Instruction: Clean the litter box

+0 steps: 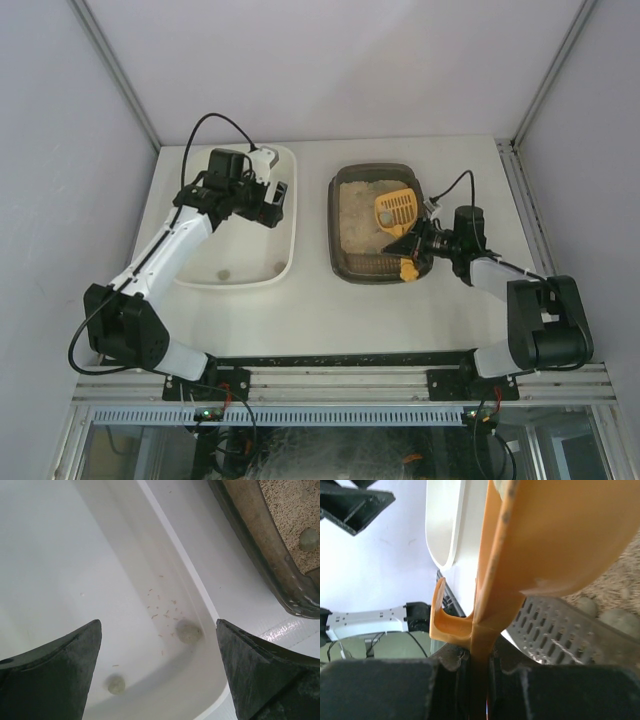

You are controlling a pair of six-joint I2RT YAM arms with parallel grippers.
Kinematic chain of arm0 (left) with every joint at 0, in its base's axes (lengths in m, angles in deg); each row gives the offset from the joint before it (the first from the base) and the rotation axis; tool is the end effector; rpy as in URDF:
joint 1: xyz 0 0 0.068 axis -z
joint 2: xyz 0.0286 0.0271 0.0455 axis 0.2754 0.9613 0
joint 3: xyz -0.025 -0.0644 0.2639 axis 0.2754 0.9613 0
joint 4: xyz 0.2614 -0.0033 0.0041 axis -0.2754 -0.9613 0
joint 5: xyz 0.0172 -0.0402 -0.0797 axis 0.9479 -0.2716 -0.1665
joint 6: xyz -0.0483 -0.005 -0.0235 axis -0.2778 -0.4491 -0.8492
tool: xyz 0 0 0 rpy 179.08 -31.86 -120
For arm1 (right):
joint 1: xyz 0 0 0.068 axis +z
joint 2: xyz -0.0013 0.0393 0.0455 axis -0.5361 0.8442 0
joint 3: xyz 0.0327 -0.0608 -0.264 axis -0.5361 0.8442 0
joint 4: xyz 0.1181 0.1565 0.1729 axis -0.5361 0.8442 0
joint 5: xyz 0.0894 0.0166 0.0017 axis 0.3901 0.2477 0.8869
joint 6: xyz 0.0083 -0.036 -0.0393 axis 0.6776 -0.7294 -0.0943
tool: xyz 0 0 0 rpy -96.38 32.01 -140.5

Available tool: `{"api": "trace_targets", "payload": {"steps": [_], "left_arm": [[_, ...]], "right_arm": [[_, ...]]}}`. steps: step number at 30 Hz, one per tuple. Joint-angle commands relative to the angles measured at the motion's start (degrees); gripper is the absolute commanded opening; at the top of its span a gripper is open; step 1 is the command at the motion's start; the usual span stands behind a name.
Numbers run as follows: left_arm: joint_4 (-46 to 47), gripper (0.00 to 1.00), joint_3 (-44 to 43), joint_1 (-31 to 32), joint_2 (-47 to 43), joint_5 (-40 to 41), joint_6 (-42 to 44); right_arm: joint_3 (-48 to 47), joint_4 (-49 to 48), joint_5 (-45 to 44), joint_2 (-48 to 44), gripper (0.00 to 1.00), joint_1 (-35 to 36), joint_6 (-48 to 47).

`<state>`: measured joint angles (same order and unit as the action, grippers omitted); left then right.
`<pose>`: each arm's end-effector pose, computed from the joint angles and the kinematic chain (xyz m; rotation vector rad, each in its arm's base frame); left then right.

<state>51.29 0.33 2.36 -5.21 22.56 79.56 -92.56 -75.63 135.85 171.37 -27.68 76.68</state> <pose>0.3023 -0.1054 0.3262 0.5696 2.2638 -0.2660 0.2672 0.0522 0.1811 0.1231 2.2118 1.5656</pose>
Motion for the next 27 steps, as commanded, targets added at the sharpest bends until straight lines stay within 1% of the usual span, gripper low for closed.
{"api": "trace_targets", "payload": {"steps": [1, 2, 3, 4, 5, 8, 9, 14, 16, 19, 20, 21, 22, 23, 24, 25, 26, 27], "left_arm": [[1.78, 1.00, 1.48, -0.08, -2.05, 0.31, 1.55], [1.78, 1.00, 1.50, -0.08, -1.86, 0.39, 1.52], [1.80, 1.00, 1.40, -0.14, -1.77, 0.38, 1.54], [1.88, 1.00, 1.40, -0.10, -1.66, 0.42, 1.47], [1.93, 1.00, 1.43, -0.07, -1.62, 0.43, 1.41], [2.11, 1.00, 1.44, -0.07, -1.61, 0.46, 1.22], [2.21, 1.00, 1.41, -0.14, -1.62, 0.55, 1.19], [1.78, 1.00, 0.55, -0.07, -1.68, 1.18, 1.47], [1.26, 1.00, 0.30, -0.09, -2.05, 1.77, 2.15], [0.13, 1.00, -0.08, -0.32, -2.16, 2.83, 4.18], [-1.00, 1.00, -0.80, -0.53, -1.90, 2.44, 4.96], [-2.71, 1.00, -1.77, -0.74, -1.45, 1.70, 5.64], [-4.39, 1.00, -3.08, -1.22, -0.85, 0.48, 6.02], [-6.10, 1.00, -4.91, -1.80, -0.23, -0.39, 5.85], [-7.49, 1.00, -6.21, -2.42, 0.37, -0.61, 5.47], [-8.41, 1.00, -7.19, -3.25, 0.87, -0.70, 4.61], [-9.22, 1.00, -7.98, -4.15, 1.27, -1.28, 3.98], [-10.01, 1.00, -8.35, -5.28, 1.37, -2.18, 3.54]], "right_arm": [[-0.41, -3.26, 0.99, -0.61, 0.00, 2.42, 0.56], [0.23, -5.09, 1.49, -0.34, 0.00, 0.72, 1.82], [0.26, -5.26, 1.28, -0.22, 0.00, -1.27, 1.93], [-0.17, -3.93, 0.74, -0.38, 0.00, -1.78, 1.00], [-0.89, -1.73, -0.02, -0.77, 0.00, -1.40, -0.48], [-4.10, 6.65, -2.17, -1.44, 0.00, 3.50, -6.22], [-4.59, 7.77, -2.07, -1.22, 0.00, 4.22, -6.84], [-3.92, 4.83, 0.41, 0.37, 0.00, -0.59, -4.31], [-3.99, 3.90, 0.40, 0.82, 0.00, 0.04, -3.23], [-5.30, 6.17, 0.28, 1.23, 0.00, 4.36, -5.17], [-5.17, 4.64, 1.54, 1.56, 0.00, 4.51, -4.26], [-4.47, 0.87, 2.97, 2.06, 0.00, 3.66, -1.91], [-3.04, -5.53, 4.25, 2.57, 0.00, 1.85, 2.35], [-0.82, -13.06, 5.61, 3.40, 0.00, -0.50, 9.87], [-0.03, -19.12, 6.74, 4.66, 0.00, -1.58, 14.22], [0.06, -22.48, 7.48, 5.59, 0.00, -1.60, 16.82], [-0.22, -23.54, 7.59, 5.99, 0.00, -0.92, 17.41], [-0.85, -21.67, 7.31, 5.70, 0.00, 0.19, 16.06]]}}
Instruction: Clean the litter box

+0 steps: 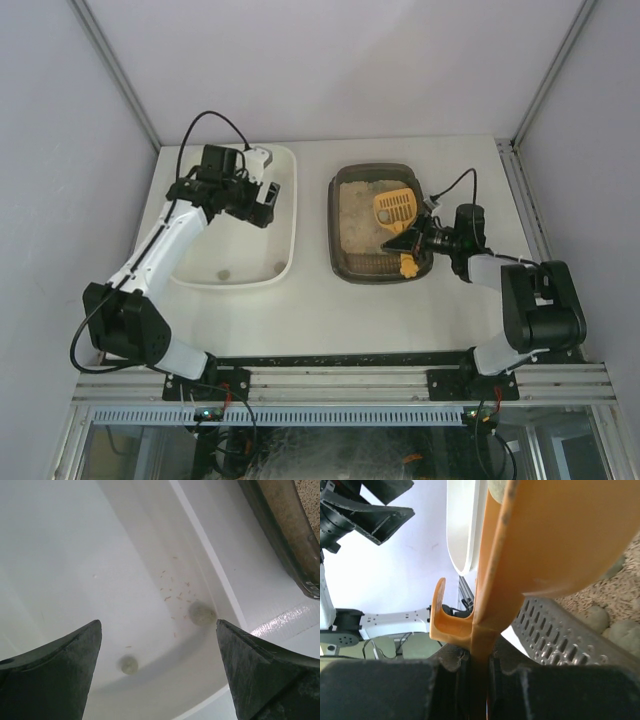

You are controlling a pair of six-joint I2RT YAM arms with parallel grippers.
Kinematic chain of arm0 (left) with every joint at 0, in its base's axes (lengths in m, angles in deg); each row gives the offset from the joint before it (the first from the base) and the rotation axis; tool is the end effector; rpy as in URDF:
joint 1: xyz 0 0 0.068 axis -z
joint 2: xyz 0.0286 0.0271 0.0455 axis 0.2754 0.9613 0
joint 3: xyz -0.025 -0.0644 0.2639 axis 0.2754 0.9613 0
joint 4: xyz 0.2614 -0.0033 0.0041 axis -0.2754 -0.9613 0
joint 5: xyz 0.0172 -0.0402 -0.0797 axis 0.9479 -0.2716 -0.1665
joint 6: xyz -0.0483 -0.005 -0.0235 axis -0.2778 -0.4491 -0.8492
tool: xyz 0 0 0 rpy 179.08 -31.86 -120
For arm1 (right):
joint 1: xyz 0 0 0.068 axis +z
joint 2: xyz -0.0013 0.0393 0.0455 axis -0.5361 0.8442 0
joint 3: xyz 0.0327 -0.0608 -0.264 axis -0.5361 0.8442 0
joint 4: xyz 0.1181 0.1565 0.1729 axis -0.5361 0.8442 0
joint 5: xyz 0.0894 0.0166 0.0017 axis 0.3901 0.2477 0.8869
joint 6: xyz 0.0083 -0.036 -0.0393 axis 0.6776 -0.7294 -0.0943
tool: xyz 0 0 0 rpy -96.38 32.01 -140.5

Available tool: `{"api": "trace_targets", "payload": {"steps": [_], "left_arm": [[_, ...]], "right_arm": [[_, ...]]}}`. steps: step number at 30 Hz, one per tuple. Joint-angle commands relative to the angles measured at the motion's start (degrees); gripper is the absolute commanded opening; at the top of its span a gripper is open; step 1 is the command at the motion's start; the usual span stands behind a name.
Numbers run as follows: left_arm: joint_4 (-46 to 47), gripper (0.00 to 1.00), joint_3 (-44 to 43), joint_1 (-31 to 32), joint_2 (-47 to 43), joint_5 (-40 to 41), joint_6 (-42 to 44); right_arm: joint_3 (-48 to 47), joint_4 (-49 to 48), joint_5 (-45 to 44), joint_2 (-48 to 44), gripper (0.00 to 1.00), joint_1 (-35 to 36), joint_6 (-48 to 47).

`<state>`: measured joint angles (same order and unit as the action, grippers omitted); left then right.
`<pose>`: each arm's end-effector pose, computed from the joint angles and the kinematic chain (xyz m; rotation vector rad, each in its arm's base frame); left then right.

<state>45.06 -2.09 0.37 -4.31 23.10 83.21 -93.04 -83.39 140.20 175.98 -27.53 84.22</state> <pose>0.3029 -0.0937 0.3270 0.6103 2.3331 -0.2069 0.2777 0.0552 0.1749 0.1571 2.1995 1.7025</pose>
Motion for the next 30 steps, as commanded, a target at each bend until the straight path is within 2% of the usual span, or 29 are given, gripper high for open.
{"api": "trace_targets", "payload": {"steps": [1, 3, 7, 11, 13, 16, 23, 30], "left_arm": [[-3.86, 1.00, -5.97, -4.43, 0.38, -3.63, -0.60], [-3.62, 1.00, -5.92, -6.67, -0.32, -4.51, -1.26], [-9.04, 1.00, -9.21, -10.37, -0.32, -4.27, 0.49], [-13.47, 1.00, -9.95, -15.70, -2.17, -8.65, 2.93], [-14.42, 1.00, -8.94, -18.31, -3.83, -10.12, 3.77], [-15.52, 1.00, -6.83, -22.25, -6.09, -11.38, 4.26], [-13.89, 1.00, 0.52, -32.04, -11.37, -15.31, 2.14], [-12.28, 1.00, 3.48, -40.75, -12.16, -16.27, -1.63]], "right_arm": [[-1.16, -10.37, 2.33, 0.58, 0.00, 1.30, 6.17], [-2.92, -3.12, 1.14, -0.84, 0.00, 3.41, 0.73], [-5.71, 8.60, -1.21, -3.84, 0.00, 5.96, -6.35], [-7.24, 13.84, -2.86, -5.46, 0.00, 9.15, -8.40], [-9.16, 17.11, -4.56, -5.76, 0.00, 12.06, -9.62], [-15.12, 27.01, -10.00, -4.90, 0.00, 18.49, -13.90], [-33.99, 41.50, -19.40, 4.57, 0.00, 33.35, -19.99], [-53.67, 60.62, -34.86, 16.79, 0.00, 41.32, -27.76]]}}
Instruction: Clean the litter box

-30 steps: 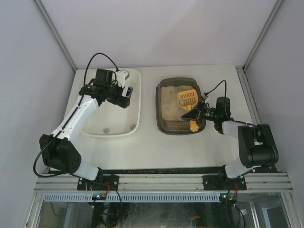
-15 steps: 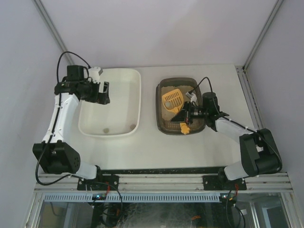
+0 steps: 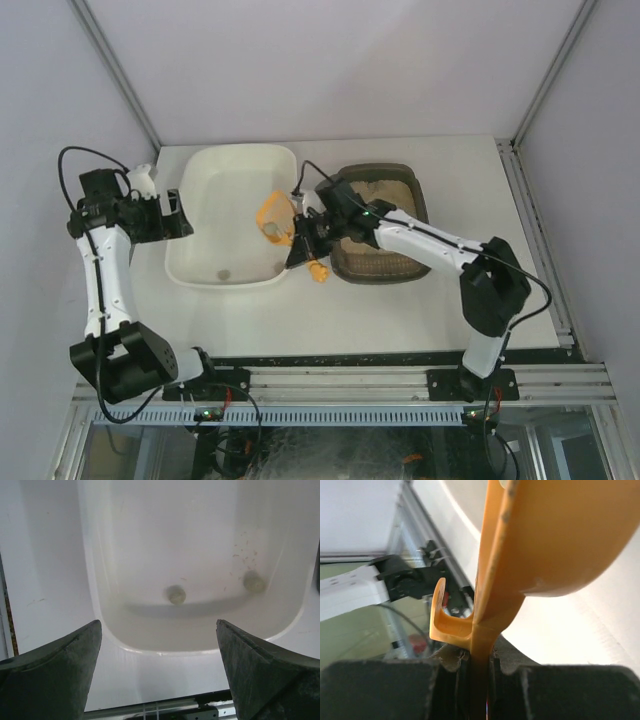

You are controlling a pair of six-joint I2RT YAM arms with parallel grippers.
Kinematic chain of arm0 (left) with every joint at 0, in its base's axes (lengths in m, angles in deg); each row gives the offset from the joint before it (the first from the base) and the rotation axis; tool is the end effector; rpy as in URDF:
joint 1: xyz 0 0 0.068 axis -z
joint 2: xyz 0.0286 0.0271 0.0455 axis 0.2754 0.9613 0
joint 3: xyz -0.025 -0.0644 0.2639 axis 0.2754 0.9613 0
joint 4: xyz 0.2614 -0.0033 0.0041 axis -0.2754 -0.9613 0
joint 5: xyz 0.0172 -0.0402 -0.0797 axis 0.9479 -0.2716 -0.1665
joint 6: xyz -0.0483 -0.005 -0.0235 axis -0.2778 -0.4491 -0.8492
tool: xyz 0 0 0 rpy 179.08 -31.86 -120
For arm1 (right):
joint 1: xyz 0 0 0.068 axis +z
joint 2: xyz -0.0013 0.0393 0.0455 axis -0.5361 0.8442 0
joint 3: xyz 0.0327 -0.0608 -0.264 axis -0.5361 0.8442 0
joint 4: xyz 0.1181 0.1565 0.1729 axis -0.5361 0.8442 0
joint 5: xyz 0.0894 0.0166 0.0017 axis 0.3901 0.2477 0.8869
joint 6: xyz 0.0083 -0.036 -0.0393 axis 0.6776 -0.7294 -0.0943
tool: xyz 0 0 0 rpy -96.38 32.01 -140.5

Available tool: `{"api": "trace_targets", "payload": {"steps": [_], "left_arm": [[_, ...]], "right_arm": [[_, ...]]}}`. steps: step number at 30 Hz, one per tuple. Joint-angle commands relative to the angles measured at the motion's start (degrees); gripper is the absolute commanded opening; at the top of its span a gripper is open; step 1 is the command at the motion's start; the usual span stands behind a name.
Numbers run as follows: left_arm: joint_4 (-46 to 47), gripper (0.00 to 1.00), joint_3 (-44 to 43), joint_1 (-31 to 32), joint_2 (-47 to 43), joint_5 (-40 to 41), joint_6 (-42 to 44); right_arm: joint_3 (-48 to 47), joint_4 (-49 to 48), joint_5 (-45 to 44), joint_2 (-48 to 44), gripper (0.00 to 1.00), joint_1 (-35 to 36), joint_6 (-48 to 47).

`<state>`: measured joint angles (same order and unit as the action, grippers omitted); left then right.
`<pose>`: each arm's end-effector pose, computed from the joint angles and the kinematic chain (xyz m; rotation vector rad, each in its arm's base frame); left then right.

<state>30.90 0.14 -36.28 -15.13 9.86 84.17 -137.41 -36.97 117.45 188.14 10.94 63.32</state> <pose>0.2399 0.0753 0.3493 -0.0505 2.4354 -0.2118 0.2672 0.2831 0.2744 -0.6401 2.4603 1.4039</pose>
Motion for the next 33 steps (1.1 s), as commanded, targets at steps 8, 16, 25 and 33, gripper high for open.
{"api": "trace_targets", "payload": {"steps": [8, 16, 25, 33], "left_arm": [[3.67, 1.00, 1.54, -7.39, -0.76, -4.46, -4.93], [4.17, 1.00, 2.38, -7.40, -0.29, -4.99, -5.26], [4.01, 1.00, 2.33, -7.46, -1.01, -4.96, -4.87], [2.68, 1.00, -0.69, -7.25, -1.37, -6.88, -5.28]], "right_arm": [[-32.43, 37.03, -48.66, 17.25, 0.00, 14.26, -16.49], [-37.72, 41.42, -78.49, 22.25, 0.00, 23.15, -24.02], [-36.39, 37.97, -79.80, 20.04, 0.00, 24.07, -25.82], [-27.14, 29.72, -45.62, 6.85, 0.00, 13.63, -16.51]]}}
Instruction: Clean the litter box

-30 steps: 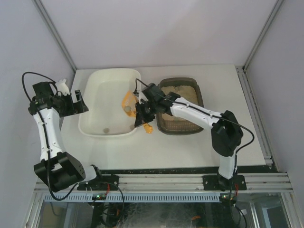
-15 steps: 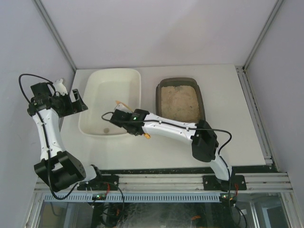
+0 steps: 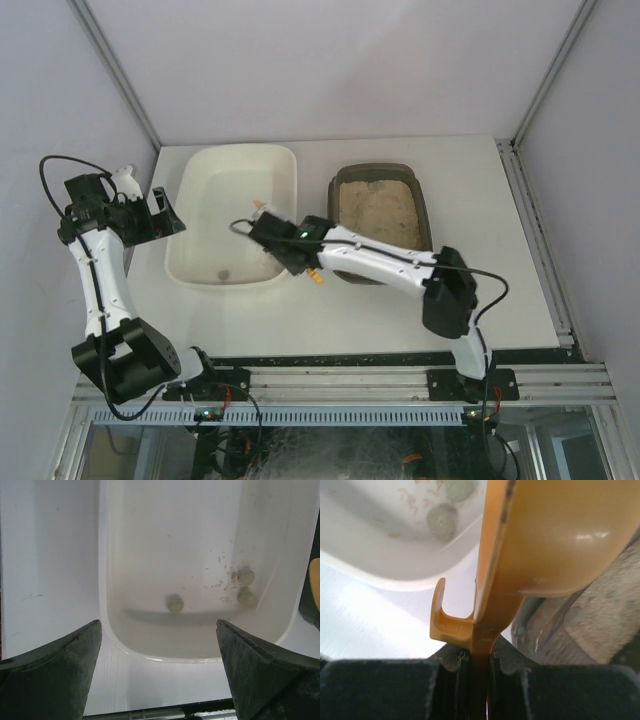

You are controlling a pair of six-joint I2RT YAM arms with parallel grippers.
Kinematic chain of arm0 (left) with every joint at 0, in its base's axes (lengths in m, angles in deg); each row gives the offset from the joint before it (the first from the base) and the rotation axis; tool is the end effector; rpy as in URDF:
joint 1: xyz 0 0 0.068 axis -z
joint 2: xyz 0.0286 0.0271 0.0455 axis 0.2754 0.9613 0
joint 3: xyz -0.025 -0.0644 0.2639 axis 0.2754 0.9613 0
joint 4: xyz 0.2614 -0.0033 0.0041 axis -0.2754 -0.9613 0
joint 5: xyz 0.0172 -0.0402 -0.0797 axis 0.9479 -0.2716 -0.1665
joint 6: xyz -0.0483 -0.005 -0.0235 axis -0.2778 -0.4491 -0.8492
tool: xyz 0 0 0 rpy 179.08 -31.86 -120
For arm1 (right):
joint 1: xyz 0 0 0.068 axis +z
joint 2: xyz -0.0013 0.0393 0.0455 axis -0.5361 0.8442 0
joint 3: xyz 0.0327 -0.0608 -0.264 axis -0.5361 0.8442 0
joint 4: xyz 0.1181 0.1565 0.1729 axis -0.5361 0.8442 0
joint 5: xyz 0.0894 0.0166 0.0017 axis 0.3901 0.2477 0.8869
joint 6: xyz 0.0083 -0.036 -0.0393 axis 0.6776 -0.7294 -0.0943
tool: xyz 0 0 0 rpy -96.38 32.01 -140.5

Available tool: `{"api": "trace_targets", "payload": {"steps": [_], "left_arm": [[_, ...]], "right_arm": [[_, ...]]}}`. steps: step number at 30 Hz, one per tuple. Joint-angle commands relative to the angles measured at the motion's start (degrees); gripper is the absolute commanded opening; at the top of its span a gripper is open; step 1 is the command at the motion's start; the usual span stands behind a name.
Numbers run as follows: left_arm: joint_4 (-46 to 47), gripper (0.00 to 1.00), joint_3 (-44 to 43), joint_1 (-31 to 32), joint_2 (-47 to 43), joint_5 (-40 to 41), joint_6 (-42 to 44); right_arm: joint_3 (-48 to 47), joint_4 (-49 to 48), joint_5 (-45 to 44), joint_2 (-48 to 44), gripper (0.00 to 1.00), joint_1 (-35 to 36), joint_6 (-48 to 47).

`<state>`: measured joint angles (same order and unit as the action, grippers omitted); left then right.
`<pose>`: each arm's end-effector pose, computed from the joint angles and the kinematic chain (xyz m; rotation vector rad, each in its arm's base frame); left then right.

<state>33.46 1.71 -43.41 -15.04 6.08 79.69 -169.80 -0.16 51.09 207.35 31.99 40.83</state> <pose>0.2325 0.1040 0.3441 -0.2608 2.3834 -0.2603 0.2054 0.3910 0.2751 -1.0272 2.2946 -0.1446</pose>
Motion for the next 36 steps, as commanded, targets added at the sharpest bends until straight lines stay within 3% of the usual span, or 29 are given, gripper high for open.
{"api": "trace_targets", "payload": {"steps": [1, 4, 6, 10, 12, 14, 18, 22, 26, 28, 36], "left_arm": [[-0.42, 1.00, -3.48, 0.25, -1.12, -3.95, -0.91], [-1.06, 1.00, -7.77, 3.04, 0.51, -3.35, -2.20], [-0.84, 1.00, -10.36, 6.78, 1.54, -1.07, -3.19], [2.76, 1.00, -14.80, 18.31, 4.84, 8.96, -7.32], [5.19, 1.00, -17.53, 25.37, 7.59, 15.43, -11.62], [7.40, 1.00, -20.19, 29.23, 10.68, 16.72, -15.71], [17.83, 1.00, -20.95, 35.48, 15.13, 15.29, -24.79], [18.20, 1.00, -30.45, 43.41, 24.64, 20.75, -25.98], [18.42, 1.00, -38.16, 46.42, 34.02, 21.84, -32.19], [18.94, 1.00, -39.89, 47.32, 37.82, 21.86, -35.34], [22.14, 1.00, -36.39, 49.21, 40.22, 20.35, -41.36]], "right_arm": [[8.98, -9.72, 27.74, -15.58, 0.00, -10.12, 7.78], [20.28, -18.23, 53.56, -23.90, 0.00, -21.28, 14.46], [27.02, -21.36, 59.36, -28.75, 0.00, -27.11, 18.21], [28.63, -7.42, 47.30, -33.39, 0.00, -34.68, 16.85], [28.64, -1.62, 47.41, -32.68, 0.00, -38.33, 16.37], [28.77, 2.61, 47.43, -30.89, 0.00, -40.63, 15.93], [29.17, 4.94, 40.20, -27.69, 0.00, -41.86, 16.00], [29.08, 3.46, 40.13, -23.49, 0.00, -43.77, 15.62], [27.85, 1.84, 37.38, -20.13, 0.00, -44.74, 15.06], [26.76, 1.31, 40.21, -18.56, 0.00, -44.81, 13.64], [20.45, 8.34, 46.51, -13.24, 0.00, -43.14, 10.55]]}}
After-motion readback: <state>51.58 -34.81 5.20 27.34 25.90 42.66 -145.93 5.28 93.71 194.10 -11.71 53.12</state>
